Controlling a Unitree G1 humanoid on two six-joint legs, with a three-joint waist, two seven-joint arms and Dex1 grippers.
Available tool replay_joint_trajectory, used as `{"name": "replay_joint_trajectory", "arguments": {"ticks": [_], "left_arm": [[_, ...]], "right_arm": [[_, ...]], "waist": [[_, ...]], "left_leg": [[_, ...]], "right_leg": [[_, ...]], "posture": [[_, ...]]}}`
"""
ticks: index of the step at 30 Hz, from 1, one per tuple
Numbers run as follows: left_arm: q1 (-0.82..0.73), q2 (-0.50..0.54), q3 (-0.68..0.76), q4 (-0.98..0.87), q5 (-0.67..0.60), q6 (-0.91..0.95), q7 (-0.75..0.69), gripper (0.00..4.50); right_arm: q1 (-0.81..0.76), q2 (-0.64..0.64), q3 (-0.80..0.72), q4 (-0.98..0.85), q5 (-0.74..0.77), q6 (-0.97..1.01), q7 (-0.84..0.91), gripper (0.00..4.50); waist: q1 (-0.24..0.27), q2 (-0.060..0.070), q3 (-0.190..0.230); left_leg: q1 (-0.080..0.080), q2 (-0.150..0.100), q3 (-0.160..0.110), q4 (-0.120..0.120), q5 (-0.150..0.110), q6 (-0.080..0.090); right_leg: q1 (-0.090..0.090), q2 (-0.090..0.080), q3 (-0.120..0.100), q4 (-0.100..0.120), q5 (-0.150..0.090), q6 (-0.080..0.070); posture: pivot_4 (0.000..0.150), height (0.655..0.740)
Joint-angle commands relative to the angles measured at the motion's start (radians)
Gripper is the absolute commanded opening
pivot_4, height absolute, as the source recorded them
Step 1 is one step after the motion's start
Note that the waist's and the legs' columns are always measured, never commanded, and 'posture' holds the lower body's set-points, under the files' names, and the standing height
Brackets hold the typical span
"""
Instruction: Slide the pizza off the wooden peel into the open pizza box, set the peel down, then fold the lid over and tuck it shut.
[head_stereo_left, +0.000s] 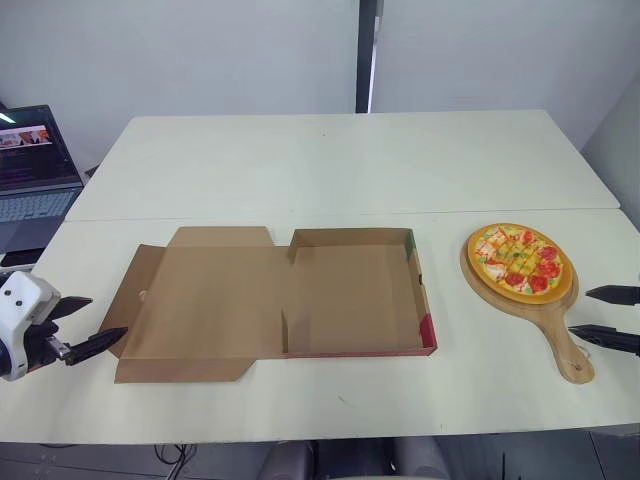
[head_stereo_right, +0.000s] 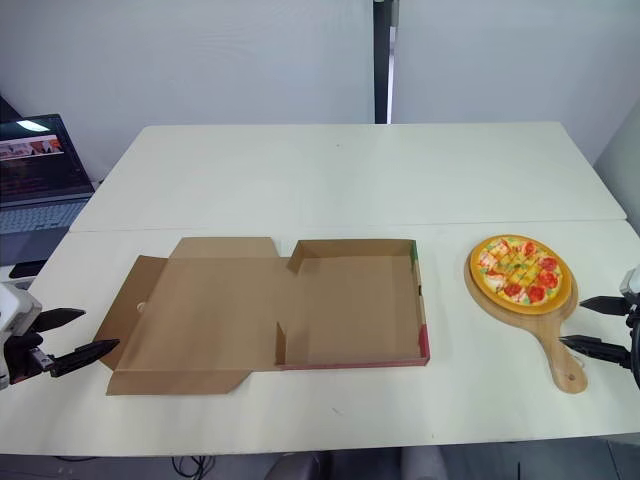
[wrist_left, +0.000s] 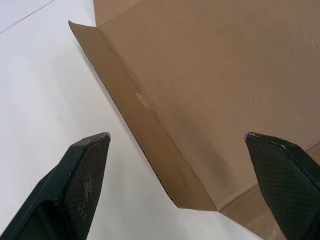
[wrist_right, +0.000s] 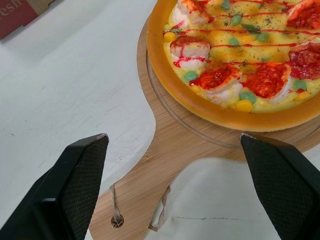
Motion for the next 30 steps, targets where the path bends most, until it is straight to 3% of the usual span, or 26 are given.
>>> {"name": "replay_joint_trajectory", "arguments": {"ticks": [1, 13, 19, 30], "left_arm": [[0.012, 0.017, 0.020, 0.010, -0.003, -0.016, -0.015, 4.47], [-0.012, 0.027, 0.017, 0.052, -0.055, -0.100, -0.163, 4.47], [-0.064, 0.046, 0.008, 0.082, -0.103, -0.020, -0.216, 4.47], [-0.069, 0.034, 0.011, 0.037, -0.120, 0.034, -0.205, 4.47]], "right_arm": [[0.000, -0.022, -0.017, -0.003, -0.006, -0.012, 0.004, 4.50], [0.003, -0.003, -0.028, 0.038, -0.049, -0.059, -0.046, 4.50], [0.006, -0.002, -0.039, 0.041, -0.028, -0.042, -0.048, 4.50], [0.013, 0.011, -0.068, 0.060, -0.033, -0.072, -0.089, 4.50]], "waist": [[0.000, 0.000, 0.000], [0.000, 0.000, 0.000], [-0.001, 0.000, 0.000], [-0.002, 0.000, 0.000]], "left_leg": [[0.000, 0.000, 0.000, 0.000, 0.000, 0.000], [0.000, 0.000, 0.001, 0.000, 0.000, 0.000], [0.000, 0.000, 0.001, 0.000, 0.000, 0.000], [0.000, 0.000, 0.001, 0.000, 0.000, 0.000]], "right_leg": [[0.000, 0.000, 0.000, 0.000, 0.000, 0.000], [0.000, 0.000, 0.000, 0.000, 0.000, 0.000], [0.000, 0.000, 0.000, 0.000, 0.000, 0.000], [0.000, 0.001, 0.001, 0.000, 0.000, 0.000]], "posture": [[0.150, 0.7400], [0.150, 0.7400], [0.150, 0.7400], [0.150, 0.7400]]}}
